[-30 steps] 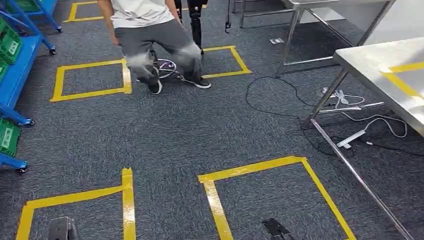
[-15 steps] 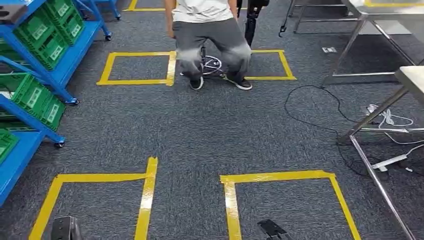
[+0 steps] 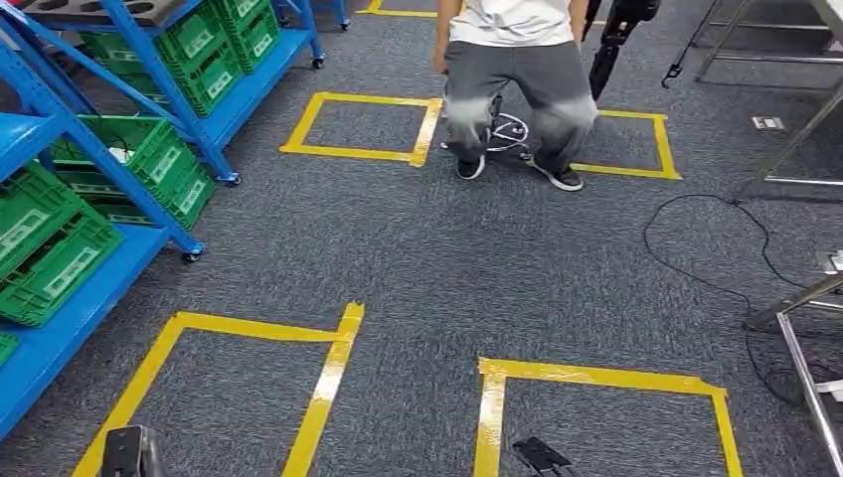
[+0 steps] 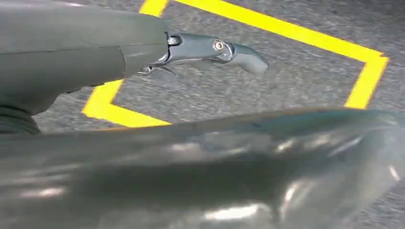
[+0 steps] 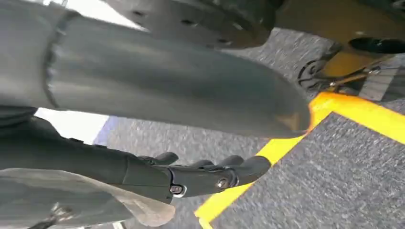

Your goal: Take the parts from the cabinet and place them on the table.

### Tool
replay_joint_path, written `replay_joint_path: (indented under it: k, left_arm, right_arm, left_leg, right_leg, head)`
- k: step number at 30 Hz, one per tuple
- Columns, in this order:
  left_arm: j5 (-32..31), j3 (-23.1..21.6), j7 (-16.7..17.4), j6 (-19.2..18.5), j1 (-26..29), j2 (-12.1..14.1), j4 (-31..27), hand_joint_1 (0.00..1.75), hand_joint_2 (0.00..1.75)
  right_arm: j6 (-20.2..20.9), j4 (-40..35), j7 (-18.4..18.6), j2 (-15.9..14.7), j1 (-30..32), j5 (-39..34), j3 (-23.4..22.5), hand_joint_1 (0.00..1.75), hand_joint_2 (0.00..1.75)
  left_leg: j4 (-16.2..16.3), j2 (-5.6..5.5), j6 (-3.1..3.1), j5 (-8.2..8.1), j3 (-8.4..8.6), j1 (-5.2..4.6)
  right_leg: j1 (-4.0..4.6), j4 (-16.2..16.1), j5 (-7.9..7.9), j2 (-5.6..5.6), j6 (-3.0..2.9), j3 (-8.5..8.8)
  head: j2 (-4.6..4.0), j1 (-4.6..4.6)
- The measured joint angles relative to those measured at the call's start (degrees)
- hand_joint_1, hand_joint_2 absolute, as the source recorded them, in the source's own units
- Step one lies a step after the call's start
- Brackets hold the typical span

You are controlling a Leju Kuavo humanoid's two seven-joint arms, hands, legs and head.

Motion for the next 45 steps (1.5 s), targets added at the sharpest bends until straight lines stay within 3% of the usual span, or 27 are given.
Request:
replay_joint_path:
  k: [2, 3, 5, 6, 7, 9, 10, 11, 15, 17, 18, 20, 21, 23, 25, 26, 30, 31, 32, 33, 36, 37, 39, 40, 41, 42, 45]
  left_arm:
    - [-0.24, -0.09, 0.09, 0.13, -0.28, 0.00, 0.00, 0.00, 0.00]
    - [-0.48, -0.15, 0.09, 0.13, -0.61, -0.13, 0.00, 0.00, 0.00]
    - [-0.66, -0.30, 0.19, 0.11, -0.89, -0.28, 0.00, 0.00, 0.00]
    - [-0.88, -0.42, 0.26, 0.13, -0.83, -0.28, 0.00, 0.00, 0.00]
    - [-1.01, -0.48, 0.33, 0.11, -0.79, -0.28, 0.00, 0.00, 0.00]
    - [-1.01, -0.50, 0.96, -0.07, -0.90, -0.28, 0.00, 0.00, 0.00]
    - [-1.05, -0.50, 0.98, -0.04, -0.96, -0.28, 0.00, 0.00, 0.00]
    - [-1.14, -0.52, 1.00, -0.04, -1.14, -0.37, 0.00, 0.00, 0.00]
    - [-1.66, -0.59, 1.05, 0.07, -0.89, -0.50, 0.00, 0.00, 0.00]
    - [-1.66, -0.55, 1.13, -0.02, -1.13, -0.68, 0.02, 0.00, 0.00]
    - [-1.64, -0.55, 1.14, -0.09, -1.51, -0.68, 0.02, 0.00, 0.00]
    - [-1.73, -0.57, 1.14, -0.13, -1.68, -0.81, 0.02, 0.00, 0.00]
    - [-1.81, -0.57, 1.18, -0.18, -1.59, -0.87, 0.02, 0.00, 0.00]
    - [-1.88, -0.57, 1.20, -0.18, -1.57, -0.96, 0.02, 0.00, 0.00]
    - [-1.90, -0.55, 1.20, -0.33, -1.64, -1.07, 0.02, 0.00, 0.00]
    - [-1.82, -0.55, 1.18, -0.48, -1.68, -1.09, 0.02, 0.00, 0.00]
    - [-1.73, -0.52, 1.09, -0.81, -1.28, -1.11, 0.02, 0.00, 0.00]
    - [-1.73, -0.55, 1.09, -0.79, -1.22, -0.83, 0.02, 0.00, 0.00]
    - [-1.73, -0.52, 1.07, -0.59, -1.33, -1.05, 0.02, 0.00, 0.00]
    - [-1.73, -0.55, 1.07, -0.52, -1.65, -1.07, 0.02, 0.00, 0.00]
    - [-1.77, -0.57, 1.05, -0.33, -1.80, -1.20, 0.02, 0.00, 0.00]
    - [-1.83, -0.57, 1.05, -0.20, -1.62, -1.18, 0.02, 0.00, 0.00]
    - [-1.86, -0.52, 1.05, -0.04, -1.50, -1.14, 0.02, 0.00, 0.00]
    - [-1.90, -0.52, 1.05, -0.02, -1.52, -1.11, 0.02, 0.00, 0.00]
    - [-1.92, -0.52, 1.05, 0.00, -1.57, -1.11, 0.02, 0.00, 0.00]
    - [-1.92, -0.52, 1.07, 0.00, -1.73, -1.00, 0.02, 0.00, 0.00]
    - [-2.01, -0.55, 1.09, 0.09, -1.55, -1.03, 0.02, 0.00, 0.00]
  right_arm:
    - [0.61, 0.00, -0.20, -0.04, 0.00, -0.13, -0.17, 0.00, 0.00]
    - [1.01, 0.00, -0.28, -0.04, 0.04, -0.31, -0.22, 0.00, 0.00]
    - [2.46, 0.00, -0.52, -0.13, 0.09, -0.55, -0.37, 0.00, 0.00]
    - [3.24, 0.00, -0.81, -0.15, 0.07, -0.68, -0.50, 0.00, 0.00]
    - [3.80, 0.00, -0.96, -0.15, 0.04, -0.83, -0.59, 0.00, 0.00]
    - [4.85, 0.00, -1.16, -0.15, 0.02, -1.01, -0.72, 0.00, 0.00]
    - [5.00, 0.00, -1.22, -0.13, 0.02, -1.01, -0.79, 0.00, 0.00]
    - [5.35, 0.02, -1.38, -0.13, 0.04, -1.01, -0.89, 0.00, 0.00]
    - [6.27, 0.02, -1.70, -0.11, -0.38, -1.01, -1.25, 0.00, 0.00]
    - [6.88, 0.02, -1.81, -0.11, -0.59, -0.98, -1.29, 0.00, 0.00]
    - [6.91, 0.02, -1.81, -0.11, -0.48, -0.96, -1.31, 0.00, 0.00]
    - [7.10, 0.07, -1.84, -0.11, -0.31, -0.83, -1.33, 0.00, 0.00]
    - [7.30, 0.09, -1.70, -0.11, -0.20, -0.79, -1.35, 0.00, 0.00]
    - [7.60, 0.11, -1.68, -0.11, -0.06, -0.72, -1.40, 0.00, 0.00]
    - [7.71, 0.11, -1.68, -0.11, -0.09, -0.70, -1.42, 0.00, 0.00]
    - [7.82, 0.15, -1.68, -0.11, -0.08, -0.66, -1.42, 0.00, 0.00]
    - [8.20, 0.28, -1.55, -0.11, -0.16, -0.35, -1.51, 0.00, 0.00]
    - [8.15, 0.28, -1.55, 0.00, -0.19, -0.20, -1.57, 0.00, 0.00]
    - [7.63, 0.28, -1.70, -0.02, -0.16, -0.02, -1.62, 0.00, 0.00]
    - [7.17, 0.28, -1.73, 0.07, -0.04, 0.02, -1.62, 0.00, 0.00]
    - [6.69, 0.33, -1.62, 0.07, 0.11, 0.18, -1.68, 0.00, 0.00]
    - [6.56, 0.33, -1.51, 0.07, 0.06, 0.18, -1.68, 0.00, 0.00]
    - [6.51, 0.31, -1.40, 0.07, -0.06, 0.20, -1.70, 0.00, 0.00]
    - [6.51, 0.31, -1.33, 0.07, -0.11, 0.20, -1.73, 0.00, 0.00]
    - [6.53, 0.33, -1.35, 0.07, -0.10, 0.20, -1.73, 0.00, 0.00]
    - [6.53, 0.33, -1.35, 0.09, -0.09, 0.17, -1.73, 0.00, 0.00]
    - [6.56, 0.35, -1.25, 0.09, -0.25, 0.22, -1.73, 0.00, 0.00]
  left_leg:
    - [3.31, 4.74, -0.51, -2.57, -1.39, -0.21]
    - [7.51, 6.16, -0.84, -4.68, -3.28, -0.07]
    - [15.72, 7.17, -1.20, -7.94, -7.09, 0.27]
    - [17.08, 7.34, -1.34, -7.90, -7.72, 0.41]
    - [16.31, 7.44, -1.40, -6.92, -7.28, 0.50]
    - [7.12, 8.48, -1.18, -1.49, -2.49, 0.53]
    - [2.58, 10.52, -0.81, 0.42, -0.13, 0.31]
    - [1.25, 13.04, -0.56, -0.57, 0.67, -0.73]
    - [0.02, 10.90, 0.67, -1.03, 0.52, -0.72]
    - [-0.58, 9.62, 1.53, -0.78, 1.12, -0.13]
    - [-0.57, 8.89, 1.86, -0.73, 1.06, -0.07]
    - [-0.54, 7.27, 2.01, -0.82, 1.11, -0.10]
    - [-0.53, 6.49, 2.02, -0.83, 1.17, -0.11]
    - [-0.47, 4.58, 1.95, -0.89, 1.42, -0.05]
    - [-0.36, 2.92, 1.56, -1.15, 1.74, 0.14]
    - [-0.11, 2.23, 1.20, -1.33, 1.59, -0.01]
    - [-0.02, -0.21, -0.21, -0.76, 0.48, 0.43]
    - [0.30, 0.87, -0.38, -1.09, 0.43, 0.38]
    - [1.51, 4.55, -0.76, -2.03, 0.01, -0.05]
    - [4.69, 6.39, -1.06, -3.97, -1.50, 0.07]
    - [17.00, 7.42, -1.46, -8.96, -7.28, 0.37]
    - [17.62, 7.46, -1.49, -8.45, -7.62, 0.38]
    - [11.35, 7.88, -1.03, -3.80, -4.44, 0.27]
    - [5.93, 8.98, -0.56, -1.11, -1.70, 0.05]
    - [1.97, 11.50, 0.12, 0.01, 0.21, -0.45]
    - [1.07, 13.14, 0.49, -0.92, 0.82, -1.30]
    - [0.44, 11.47, 1.18, -1.33, 0.53, -1.41]
  right_leg:
    - [-0.04, -0.49, 0.07, -1.48, -0.63, 0.58]
    - [0.11, -0.50, -0.08, -2.53, -0.90, 0.67]
    - [0.26, -0.48, -0.33, -4.34, -1.12, 0.79]
    - [0.26, -0.47, -0.42, -5.10, -1.13, 0.84]
    - [0.26, -0.47, -0.51, -5.62, -1.07, 0.94]
    - [0.25, -0.47, -0.96, -7.29, -0.81, 1.57]
    - [0.28, -0.48, -1.19, -7.85, -0.54, 1.92]
    - [0.74, -0.38, -1.48, -8.50, -0.06, 1.99]
    - [0.85, -0.56, -1.96, -10.97, 1.00, 2.54]
    - [0.41, 2.09, -4.27, -6.50, 1.41, 1.33]
    - [0.38, 6.14, -6.17, -4.79, 1.45, -0.60]
    - [0.35, 15.22, -9.39, -3.31, 1.59, -5.52]
    - [0.38, 17.54, -9.46, -3.13, 1.65, -7.20]
    - [0.32, 13.81, -5.21, -2.96, 1.60, -6.64]
    - [-0.01, 4.34, 0.49, -1.25, 1.56, -2.82]
    - [-0.39, 2.06, 0.26, 2.27, 1.62, -1.77]
    - [-0.10, 0.64, -0.05, 0.82, 0.43, -0.62]
    - [-0.52, 0.24, 0.12, -0.07, 0.07, -0.39]
    - [-0.41, 0.08, 0.09, -0.69, -0.10, -0.14]
    - [-0.30, 0.08, -0.10, -1.77, -0.51, 0.04]
    - [0.01, 0.09, -0.49, -4.63, -0.85, 0.32]
    - [0.04, 0.09, -0.62, -5.34, -0.85, 0.45]
    - [0.14, 0.09, -0.99, -6.84, -0.75, 1.02]
    - [0.20, 0.08, -1.25, -7.54, -0.62, 1.48]
    - [0.24, 0.04, -1.50, -8.08, -0.47, 1.79]
    - [0.71, 0.18, -1.84, -8.66, 0.07, 1.89]
    - [0.69, -0.15, -2.00, -10.74, 0.70, 2.15]
  head:
    - [0.00, -0.68]
    - [-0.02, -0.57]
    - [0.00, -0.61]
    - [-0.02, -0.61]
    - [-0.02, -0.70]
    - [0.00, -0.68]
    - [0.00, -0.66]
    - [-0.02, -0.67]
    - [0.00, -0.66]
    - [0.00, -0.44]
    - [0.00, -0.26]
    - [-0.02, -0.17]
    - [0.00, -0.15]
    - [0.00, -0.15]
    - [-0.02, -0.15]
    - [-0.02, -0.20]
    - [0.00, -0.24]
    - [0.00, -0.26]
    - [-0.02, -0.78]
    - [-0.02, -1.03]
    - [-0.02, -1.01]
    - [0.00, -1.01]
    - [0.00, -1.05]
    - [-0.02, -1.11]
    - [-0.02, -1.09]
    - [-0.02, -1.22]
    - [-0.02, -1.25]
